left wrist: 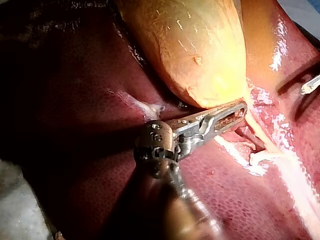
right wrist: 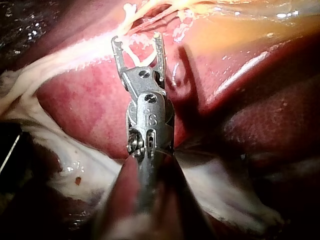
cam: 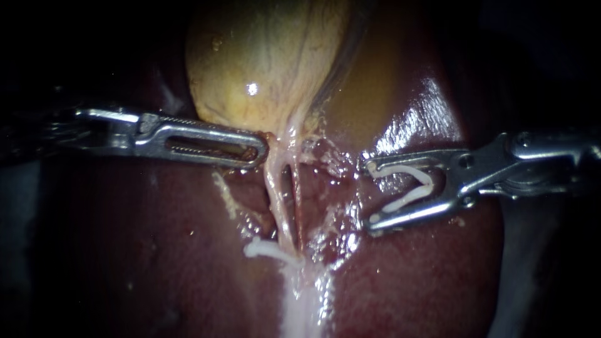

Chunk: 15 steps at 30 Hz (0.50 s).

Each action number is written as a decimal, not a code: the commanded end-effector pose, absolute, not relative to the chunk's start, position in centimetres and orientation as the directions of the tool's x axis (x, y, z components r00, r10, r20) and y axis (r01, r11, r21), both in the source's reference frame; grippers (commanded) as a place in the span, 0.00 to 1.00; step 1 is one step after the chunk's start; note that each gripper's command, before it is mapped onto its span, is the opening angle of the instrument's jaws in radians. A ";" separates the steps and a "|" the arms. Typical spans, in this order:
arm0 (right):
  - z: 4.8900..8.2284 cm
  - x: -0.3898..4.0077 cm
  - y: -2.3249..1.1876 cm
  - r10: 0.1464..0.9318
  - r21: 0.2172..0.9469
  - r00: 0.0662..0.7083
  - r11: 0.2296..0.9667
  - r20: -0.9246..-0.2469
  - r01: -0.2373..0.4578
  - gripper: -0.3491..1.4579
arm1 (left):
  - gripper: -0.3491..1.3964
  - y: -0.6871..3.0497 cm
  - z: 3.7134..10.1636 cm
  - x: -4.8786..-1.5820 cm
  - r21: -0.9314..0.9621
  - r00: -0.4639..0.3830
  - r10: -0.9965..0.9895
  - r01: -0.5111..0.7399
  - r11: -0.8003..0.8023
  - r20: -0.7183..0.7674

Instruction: Clipping second clip left tube

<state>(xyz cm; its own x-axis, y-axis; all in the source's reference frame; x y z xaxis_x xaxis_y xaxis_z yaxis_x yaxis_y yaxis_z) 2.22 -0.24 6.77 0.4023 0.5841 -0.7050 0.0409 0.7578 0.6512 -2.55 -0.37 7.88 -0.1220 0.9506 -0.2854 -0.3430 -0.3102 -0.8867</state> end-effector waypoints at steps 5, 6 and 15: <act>6.75 2.23 -0.25 0.585 0.652 0.402 0.757 -0.705 0.040 0.47 | 0.00 -0.42 7.77 -2.46 -0.888 -0.124 0.951 -0.340 -0.310 -0.284; 6.74 2.23 -0.25 0.585 0.652 0.402 0.757 -0.705 0.040 0.47 | 0.00 -0.43 7.74 -2.44 -0.888 -0.125 0.951 -0.339 -0.310 -0.284; 6.74 2.25 -0.26 0.585 0.652 0.402 0.758 -0.704 0.039 0.47 | 0.00 -0.50 7.46 -2.32 -0.893 -0.129 0.952 -0.332 -0.305 -0.277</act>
<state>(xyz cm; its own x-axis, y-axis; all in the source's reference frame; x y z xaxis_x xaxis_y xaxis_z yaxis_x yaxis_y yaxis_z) 2.25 -0.25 6.74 0.4019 0.5848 -0.7046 0.0394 0.7577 0.6514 -2.31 -0.50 7.44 -0.1289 0.9521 -0.2772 -0.3323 -0.3048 -0.8926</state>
